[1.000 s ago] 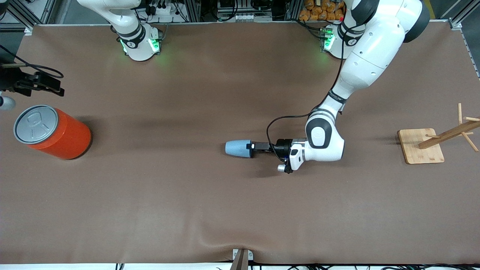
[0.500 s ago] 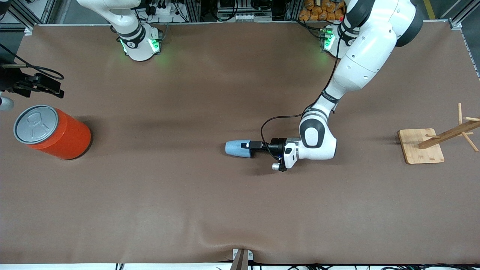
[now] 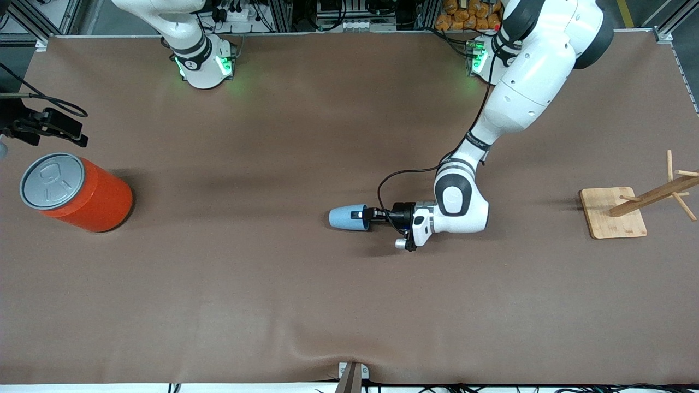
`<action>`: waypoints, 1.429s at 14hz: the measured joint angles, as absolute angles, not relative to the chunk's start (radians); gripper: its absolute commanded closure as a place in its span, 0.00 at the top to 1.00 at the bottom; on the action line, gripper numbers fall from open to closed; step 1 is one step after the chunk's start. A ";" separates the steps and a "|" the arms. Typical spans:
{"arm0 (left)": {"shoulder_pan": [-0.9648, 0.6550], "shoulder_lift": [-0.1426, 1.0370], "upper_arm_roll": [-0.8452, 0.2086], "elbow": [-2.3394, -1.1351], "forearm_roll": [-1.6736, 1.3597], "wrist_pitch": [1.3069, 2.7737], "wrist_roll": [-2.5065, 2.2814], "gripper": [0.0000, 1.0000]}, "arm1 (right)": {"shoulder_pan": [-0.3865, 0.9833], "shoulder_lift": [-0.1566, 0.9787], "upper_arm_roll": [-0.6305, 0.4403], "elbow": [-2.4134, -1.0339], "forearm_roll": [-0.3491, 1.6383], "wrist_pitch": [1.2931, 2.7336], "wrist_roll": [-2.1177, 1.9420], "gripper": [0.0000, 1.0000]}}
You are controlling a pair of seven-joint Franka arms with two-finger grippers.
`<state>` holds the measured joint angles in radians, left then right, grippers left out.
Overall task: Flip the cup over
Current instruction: 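Grasp the blue cup's rim with the left gripper and carry it, then stand the blue cup upright with the left gripper and release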
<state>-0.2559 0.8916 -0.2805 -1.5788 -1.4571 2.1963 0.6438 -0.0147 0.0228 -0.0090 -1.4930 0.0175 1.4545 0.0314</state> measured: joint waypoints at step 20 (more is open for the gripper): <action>-0.025 0.506 -0.146 -1.595 -0.068 2.044 -0.062 0.00 | -0.049 0.014 0.004 -1.499 0.031 1.451 0.031 1.00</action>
